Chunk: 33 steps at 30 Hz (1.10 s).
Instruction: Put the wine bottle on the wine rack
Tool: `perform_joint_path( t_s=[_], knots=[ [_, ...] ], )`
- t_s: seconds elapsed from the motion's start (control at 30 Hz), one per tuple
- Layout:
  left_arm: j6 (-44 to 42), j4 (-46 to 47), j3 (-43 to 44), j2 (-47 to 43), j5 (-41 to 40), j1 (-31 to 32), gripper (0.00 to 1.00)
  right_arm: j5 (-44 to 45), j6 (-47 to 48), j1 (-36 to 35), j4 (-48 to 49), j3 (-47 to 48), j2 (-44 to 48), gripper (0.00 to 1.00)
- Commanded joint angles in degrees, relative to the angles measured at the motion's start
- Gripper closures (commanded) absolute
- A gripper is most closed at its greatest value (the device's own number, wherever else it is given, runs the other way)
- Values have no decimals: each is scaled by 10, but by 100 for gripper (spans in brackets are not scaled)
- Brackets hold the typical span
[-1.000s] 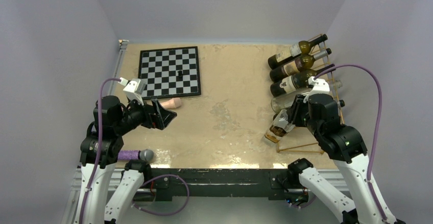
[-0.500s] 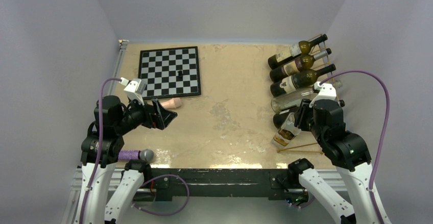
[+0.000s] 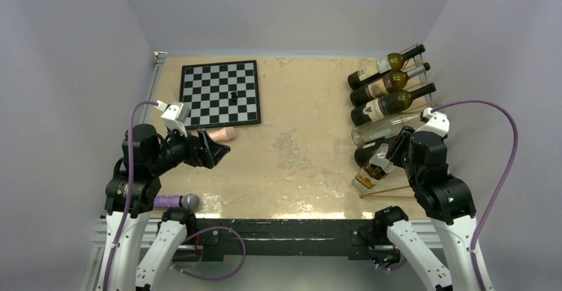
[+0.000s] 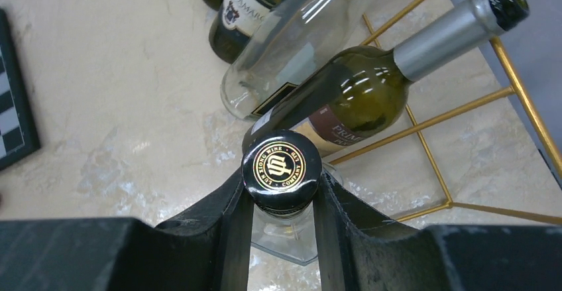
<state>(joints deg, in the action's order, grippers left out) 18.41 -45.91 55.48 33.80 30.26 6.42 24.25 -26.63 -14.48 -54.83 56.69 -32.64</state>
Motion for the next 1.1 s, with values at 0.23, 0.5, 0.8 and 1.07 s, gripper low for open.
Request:
perform_joint_path(
  t_s=[0.23, 0.5, 0.8, 1.07],
  knots=[
    [2, 28, -3, 6, 17, 1, 1, 89, -179, 26, -100, -83, 50, 100],
    [6, 35, -10, 5, 23, 1, 1, 125, -234, 26, -156, -95, 87, 98],
    [7, 35, -15, 2, 20, 1, 1, 148, -277, 26, -194, -89, 92, 78],
    [6, 33, -10, -7, 8, 1, 1, 172, -325, 26, -197, -122, 147, 57]
  ],
)
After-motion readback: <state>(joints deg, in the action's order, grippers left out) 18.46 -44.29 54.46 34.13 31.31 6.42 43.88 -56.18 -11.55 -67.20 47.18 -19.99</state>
